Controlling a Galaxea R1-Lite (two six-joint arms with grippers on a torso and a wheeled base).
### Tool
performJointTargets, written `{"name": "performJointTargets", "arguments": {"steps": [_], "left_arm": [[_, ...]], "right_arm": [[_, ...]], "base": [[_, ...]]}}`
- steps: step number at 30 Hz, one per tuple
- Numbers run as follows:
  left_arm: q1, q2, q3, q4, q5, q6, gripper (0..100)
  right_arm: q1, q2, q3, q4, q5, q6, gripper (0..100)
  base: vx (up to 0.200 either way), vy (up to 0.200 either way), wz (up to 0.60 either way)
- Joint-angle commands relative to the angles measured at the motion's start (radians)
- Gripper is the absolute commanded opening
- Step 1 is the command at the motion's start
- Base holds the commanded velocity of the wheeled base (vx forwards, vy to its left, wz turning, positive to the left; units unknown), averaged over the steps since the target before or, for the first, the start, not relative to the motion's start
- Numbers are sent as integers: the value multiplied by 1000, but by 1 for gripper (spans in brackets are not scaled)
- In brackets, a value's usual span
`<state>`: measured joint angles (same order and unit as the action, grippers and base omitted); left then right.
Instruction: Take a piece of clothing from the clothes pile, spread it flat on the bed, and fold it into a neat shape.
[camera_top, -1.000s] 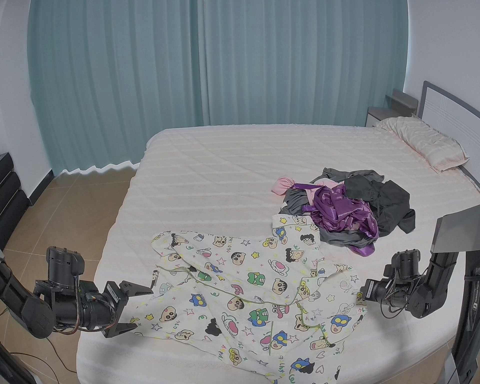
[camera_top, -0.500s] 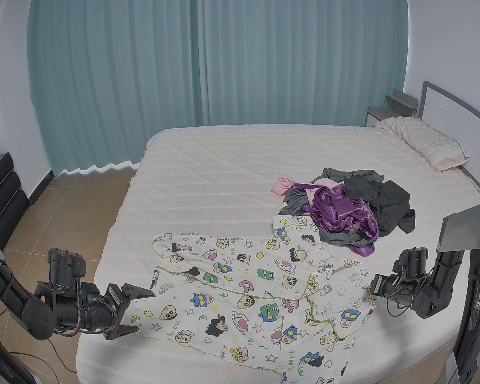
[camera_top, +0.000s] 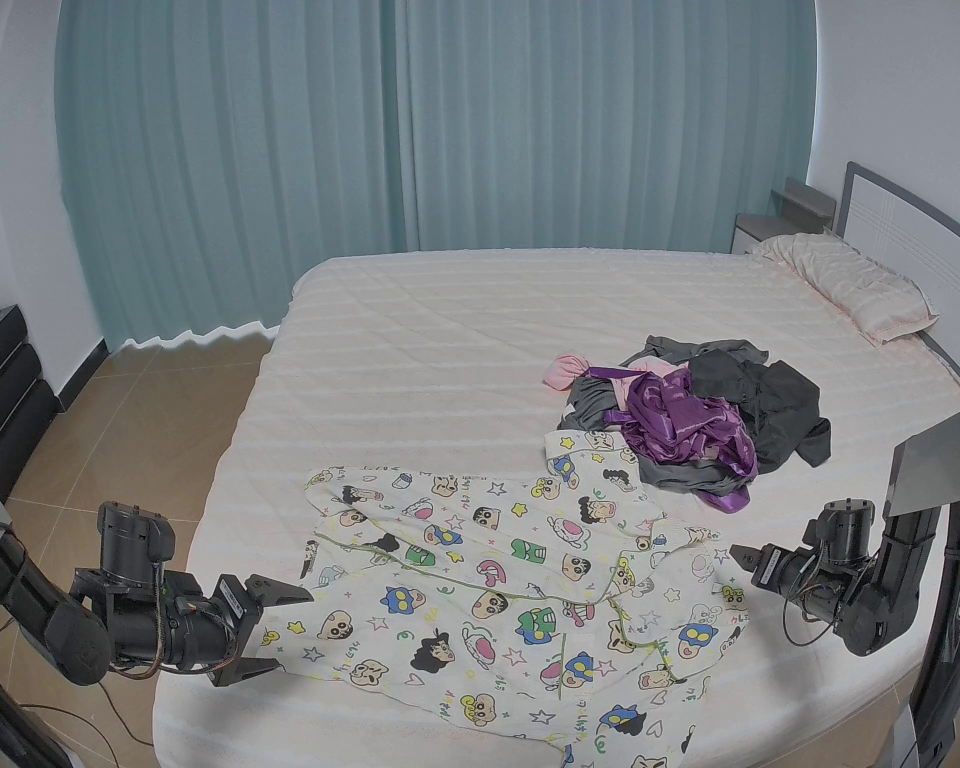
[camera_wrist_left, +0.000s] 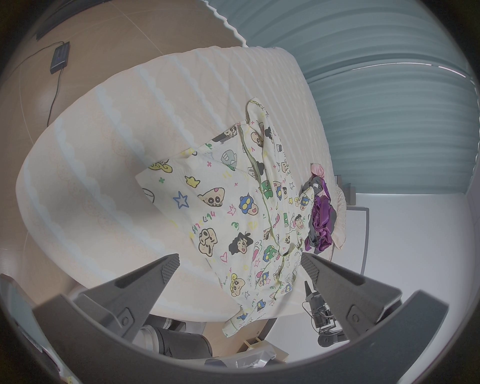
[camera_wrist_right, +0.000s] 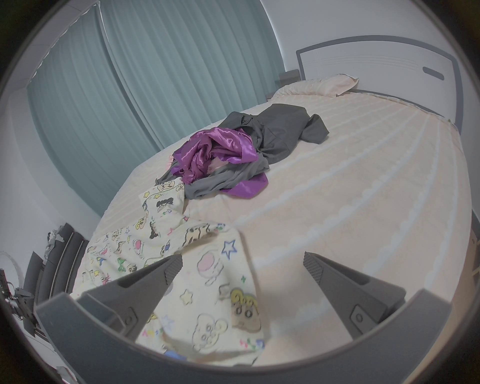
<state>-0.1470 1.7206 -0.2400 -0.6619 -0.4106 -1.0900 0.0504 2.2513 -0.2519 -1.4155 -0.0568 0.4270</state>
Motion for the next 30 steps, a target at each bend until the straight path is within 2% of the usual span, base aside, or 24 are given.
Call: {"name": "performJointTargets", "arguments": {"steps": [1, 9, 15, 20, 22, 26, 27, 28, 30], "left_arm": [[-13, 4, 2, -1, 0, -7, 100], [-13, 8, -1, -2, 0, -11, 100], [-13, 14, -1, -2, -2, -11, 100], [-13, 56, -9, -4, 10, -4, 100], [-16, 77, -18, -8, 39, -4, 100], [-80, 139, -67, -25, 161, -7, 100], [-80, 139, -67, -25, 161, -7, 100], [-109, 172, -85, -25, 205, -7, 100], [-157, 277, -137, -27, 346, -4, 100]], "right_arm": [[54, -78, 83, -6, 0, 33, 100], [198, -93, 125, -3, 0, 95, 100], [239, -82, 134, 0, 2, 118, 100], [267, -73, 148, -2, 5, 119, 100], [286, -73, 157, -2, 6, 127, 100], [339, -68, 160, -2, 11, 188, 100], [339, -68, 160, -2, 11, 188, 100], [348, -62, 161, 0, 12, 199, 100], [365, -39, 166, -6, 14, 219, 100]], "base": [[-200, 0, 0], [-200, 0, 0], [-200, 0, 0], [0, 0, 0], [0, 0, 0], [0, 0, 0], [0, 0, 0], [0, 0, 0], [0, 0, 0]]}}
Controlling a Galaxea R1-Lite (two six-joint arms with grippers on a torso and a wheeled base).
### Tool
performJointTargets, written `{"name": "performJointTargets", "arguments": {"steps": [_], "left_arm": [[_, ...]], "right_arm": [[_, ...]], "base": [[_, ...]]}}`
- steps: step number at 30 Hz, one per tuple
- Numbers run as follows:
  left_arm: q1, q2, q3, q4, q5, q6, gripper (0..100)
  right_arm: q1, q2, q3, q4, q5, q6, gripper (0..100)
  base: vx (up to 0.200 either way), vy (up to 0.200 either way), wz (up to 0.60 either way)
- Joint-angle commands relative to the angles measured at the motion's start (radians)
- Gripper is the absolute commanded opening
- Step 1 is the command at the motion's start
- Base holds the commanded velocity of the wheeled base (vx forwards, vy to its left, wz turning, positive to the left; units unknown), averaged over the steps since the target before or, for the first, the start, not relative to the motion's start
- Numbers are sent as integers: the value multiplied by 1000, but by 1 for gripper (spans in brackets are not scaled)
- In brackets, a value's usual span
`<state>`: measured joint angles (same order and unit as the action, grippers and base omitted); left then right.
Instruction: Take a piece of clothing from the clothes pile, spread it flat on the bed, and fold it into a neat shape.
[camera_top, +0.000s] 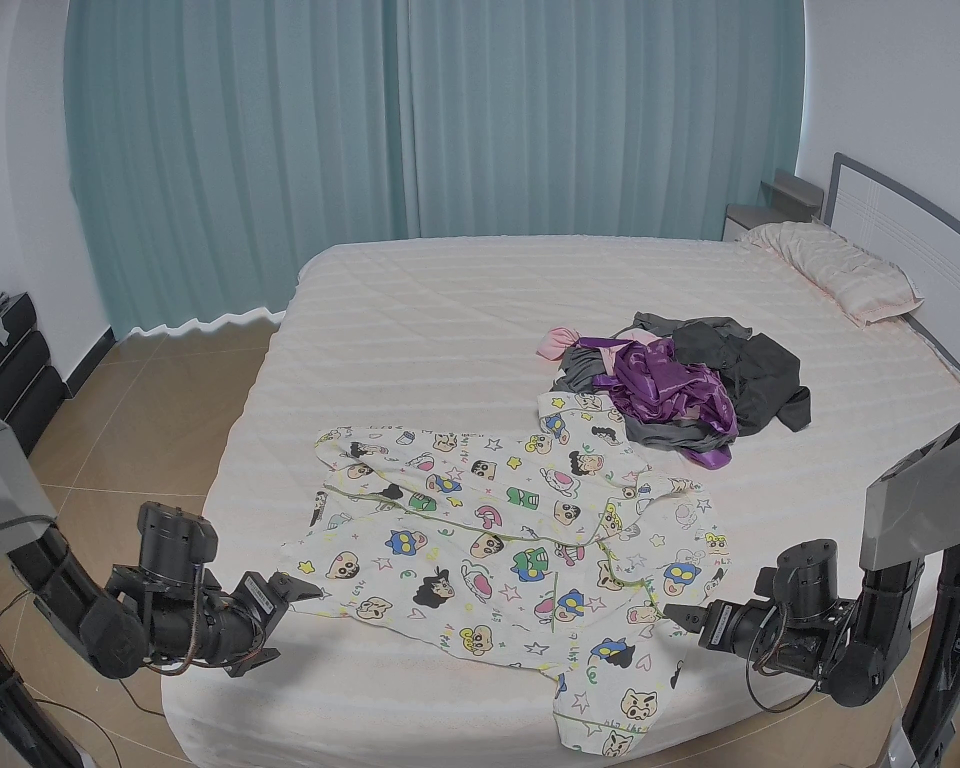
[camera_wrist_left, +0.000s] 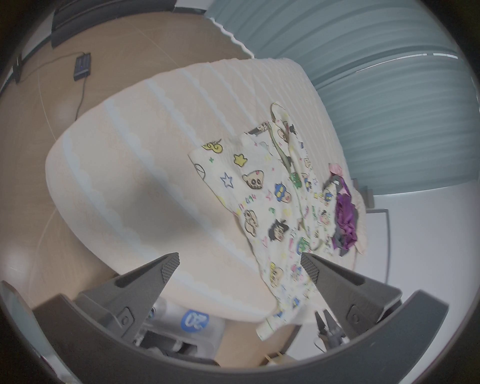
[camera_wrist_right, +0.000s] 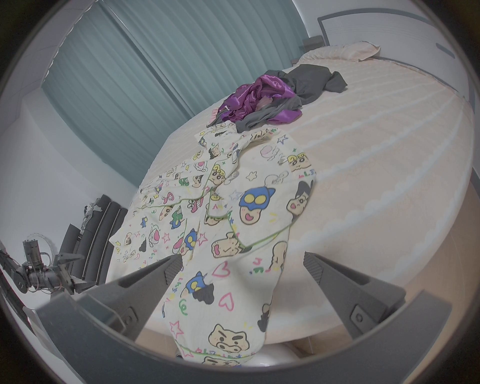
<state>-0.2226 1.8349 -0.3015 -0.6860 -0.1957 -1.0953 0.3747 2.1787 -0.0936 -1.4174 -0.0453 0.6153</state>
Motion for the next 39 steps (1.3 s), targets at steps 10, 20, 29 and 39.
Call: {"name": "performJointTargets", "arguments": {"steps": [10, 20, 29, 39], "left_arm": [[-130, 368, -222, -3, 383, 83, 100], [-69, 471, -369, 8, 432, 150, 100], [-66, 511, -446, 51, 447, 219, 100], [-66, 531, -521, 115, 476, 224, 0]], "right_arm": [[59, 41, 14, -11, 13, 52, 100], [86, 41, 37, -11, 16, 53, 100], [107, 65, 57, -11, 38, 52, 100], [127, 127, 57, -20, 35, 41, 100]], "base": [[0, 0, 0], [0, 0, 0], [0, 0, 0], [0, 0, 0]]}}
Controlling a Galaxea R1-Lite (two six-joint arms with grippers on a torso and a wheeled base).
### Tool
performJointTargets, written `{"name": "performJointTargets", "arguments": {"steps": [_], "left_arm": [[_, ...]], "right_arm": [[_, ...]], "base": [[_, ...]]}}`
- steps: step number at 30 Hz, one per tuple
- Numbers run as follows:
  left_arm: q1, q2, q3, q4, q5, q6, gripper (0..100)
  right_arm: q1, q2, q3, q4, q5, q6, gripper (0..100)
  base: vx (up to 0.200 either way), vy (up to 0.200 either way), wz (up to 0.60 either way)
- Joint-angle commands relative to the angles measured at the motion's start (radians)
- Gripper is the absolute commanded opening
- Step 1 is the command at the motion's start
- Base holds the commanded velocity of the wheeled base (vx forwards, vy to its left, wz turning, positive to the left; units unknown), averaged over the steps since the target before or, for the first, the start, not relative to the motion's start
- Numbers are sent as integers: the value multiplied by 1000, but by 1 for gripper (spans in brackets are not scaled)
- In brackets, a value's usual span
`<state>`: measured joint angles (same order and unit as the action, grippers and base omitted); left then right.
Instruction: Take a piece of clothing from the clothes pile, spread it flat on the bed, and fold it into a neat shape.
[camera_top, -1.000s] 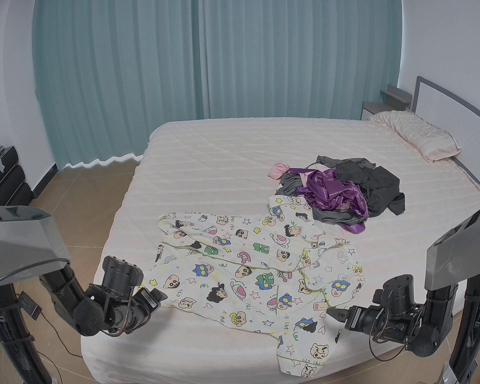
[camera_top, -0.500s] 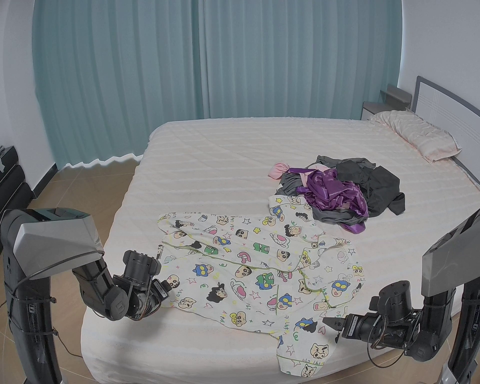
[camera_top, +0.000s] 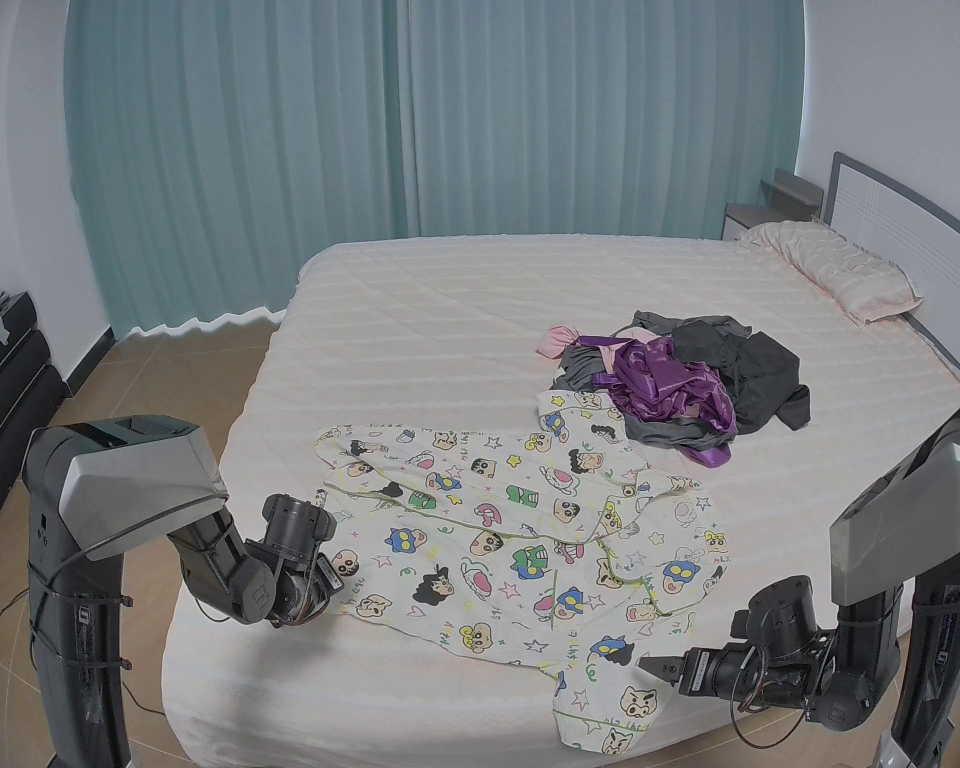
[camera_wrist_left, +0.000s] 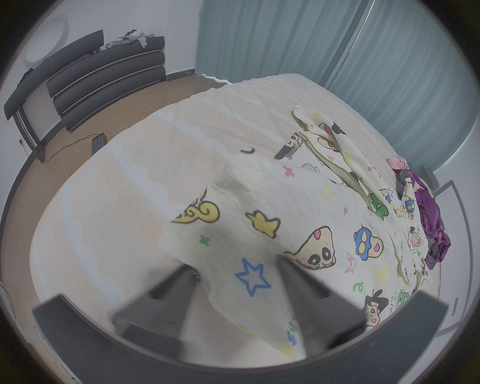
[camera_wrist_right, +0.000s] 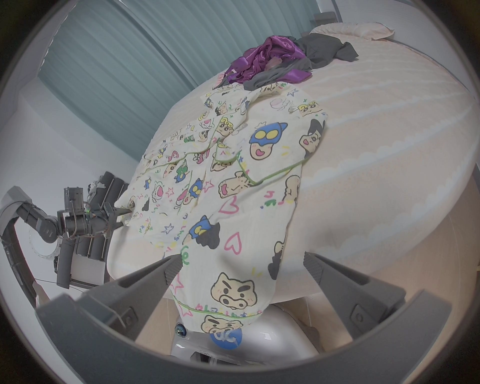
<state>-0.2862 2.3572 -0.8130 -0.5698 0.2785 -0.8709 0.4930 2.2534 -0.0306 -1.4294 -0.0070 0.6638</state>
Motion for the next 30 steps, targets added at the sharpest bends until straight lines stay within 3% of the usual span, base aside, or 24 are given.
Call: {"name": "performJointTargets", "arguments": {"steps": [1, 5, 14, 18, 19, 30], "left_arm": [[-2, 8, -9, -1, 2, 0, 0], [-1, -13, 41, -5, 7, -7, 0], [-1, -110, 140, -12, 5, -13, 0], [-1, -116, 169, -18, 4, -13, 0], [-1, -116, 169, -18, 4, -13, 0], [-10, -125, 236, -59, 2, -8, 0]], "right_arm": [[9, 52, -6, -8, -4, -7, 100], [-1, 104, -3, -137, -14, -16, 100], [-19, 156, -34, -138, -18, -82, 100], [-25, 181, -77, -137, -60, -102, 100], [-25, 181, -77, -137, -60, -102, 0], [-76, 166, -146, -138, -93, -107, 0]], "base": [[0, 0, 0], [0, 0, 0], [0, 0, 0], [0, 0, 0], [0, 0, 0], [0, 0, 0]]}}
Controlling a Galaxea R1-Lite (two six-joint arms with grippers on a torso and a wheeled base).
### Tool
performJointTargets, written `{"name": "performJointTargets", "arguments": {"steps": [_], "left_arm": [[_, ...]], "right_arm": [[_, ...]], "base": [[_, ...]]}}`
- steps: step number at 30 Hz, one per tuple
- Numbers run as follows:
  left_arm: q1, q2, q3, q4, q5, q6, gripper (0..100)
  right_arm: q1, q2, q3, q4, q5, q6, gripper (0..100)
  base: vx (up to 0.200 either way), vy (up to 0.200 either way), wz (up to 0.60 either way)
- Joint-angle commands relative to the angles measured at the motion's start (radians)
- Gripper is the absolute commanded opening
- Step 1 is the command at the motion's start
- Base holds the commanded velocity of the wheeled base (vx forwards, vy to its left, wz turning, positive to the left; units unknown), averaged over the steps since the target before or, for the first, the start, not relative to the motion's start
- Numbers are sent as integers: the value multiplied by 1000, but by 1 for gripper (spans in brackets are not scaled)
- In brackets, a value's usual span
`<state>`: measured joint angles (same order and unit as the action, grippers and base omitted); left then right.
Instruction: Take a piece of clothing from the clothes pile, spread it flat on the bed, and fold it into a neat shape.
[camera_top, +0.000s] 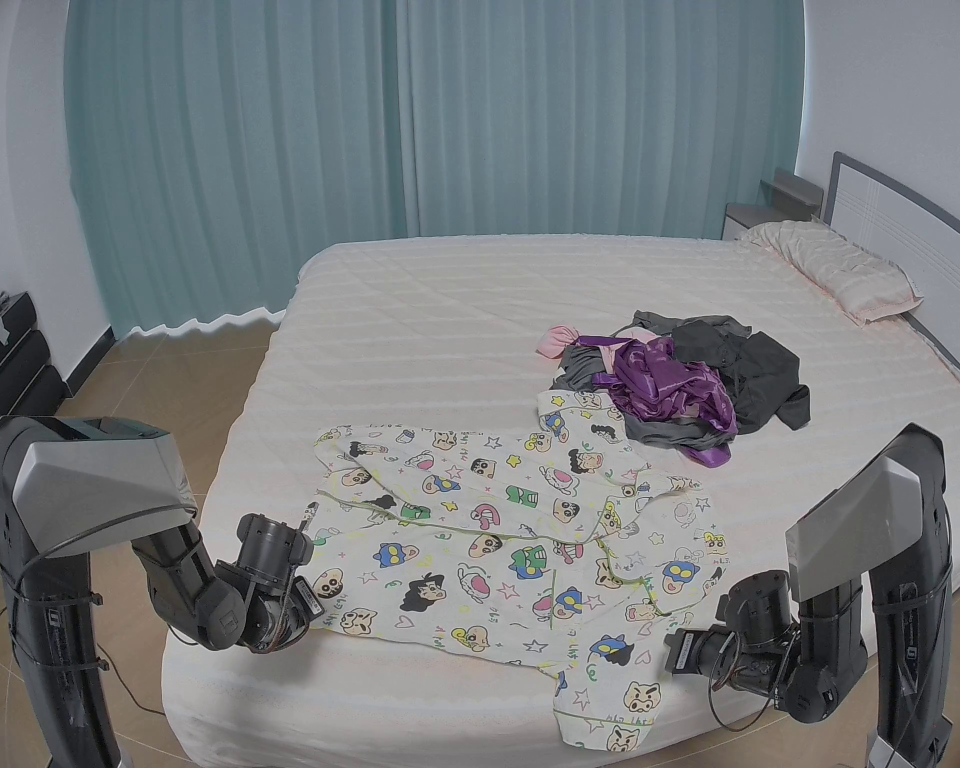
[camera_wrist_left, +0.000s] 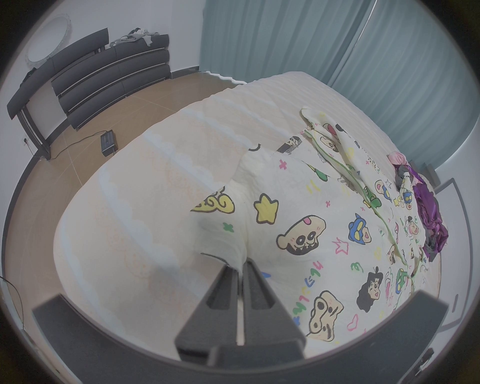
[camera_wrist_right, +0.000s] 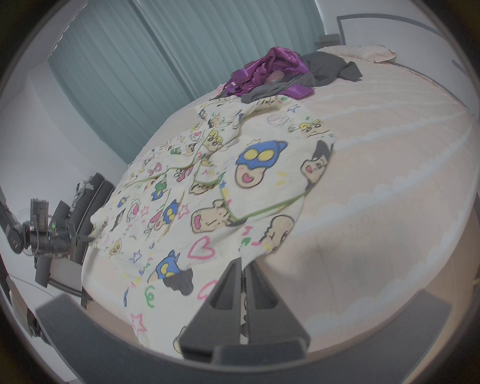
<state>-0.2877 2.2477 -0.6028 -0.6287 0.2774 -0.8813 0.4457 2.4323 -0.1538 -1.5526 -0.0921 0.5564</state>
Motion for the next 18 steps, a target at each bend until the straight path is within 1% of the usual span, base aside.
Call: {"name": "performJointTargets", "arguments": {"steps": [1, 5, 6, 9, 11, 13, 15, 17, 18], "left_arm": [[-10, -22, 35, 0, 3, 4, 0], [-13, -45, 72, 1, 3, 5, 0], [-18, -51, 90, 1, 3, 7, 0], [-34, -65, 129, 0, 3, 4, 0], [-47, -69, 141, 1, 3, 1, 0], [-71, -74, 163, 1, 3, -1, 0], [-88, -77, 167, 1, 6, -2, 0], [-88, -74, 159, 0, 6, -13, 0], [-88, -74, 159, 0, 6, -13, 0]], "right_arm": [[-41, -21, -30, -14, -8, -1, 0], [-93, -42, -69, -8, -6, -36, 0], [-114, -44, -92, 8, -5, -59, 0], [-144, -49, -145, 40, 5, -79, 0], [-151, -56, -164, 55, 6, -81, 0], [-159, -73, -199, 106, 17, -84, 0], [-156, -102, -197, 158, 38, -85, 0], [-154, -125, -176, 167, 69, -84, 0], [-154, -125, -176, 167, 69, -84, 0]], "base": [[0, 0, 0], [0, 0, 0], [0, 0, 0], [0, 0, 0], [0, 0, 0], [0, 0, 0], [0, 0, 0], [0, 0, 0], [0, 0, 0]]}}
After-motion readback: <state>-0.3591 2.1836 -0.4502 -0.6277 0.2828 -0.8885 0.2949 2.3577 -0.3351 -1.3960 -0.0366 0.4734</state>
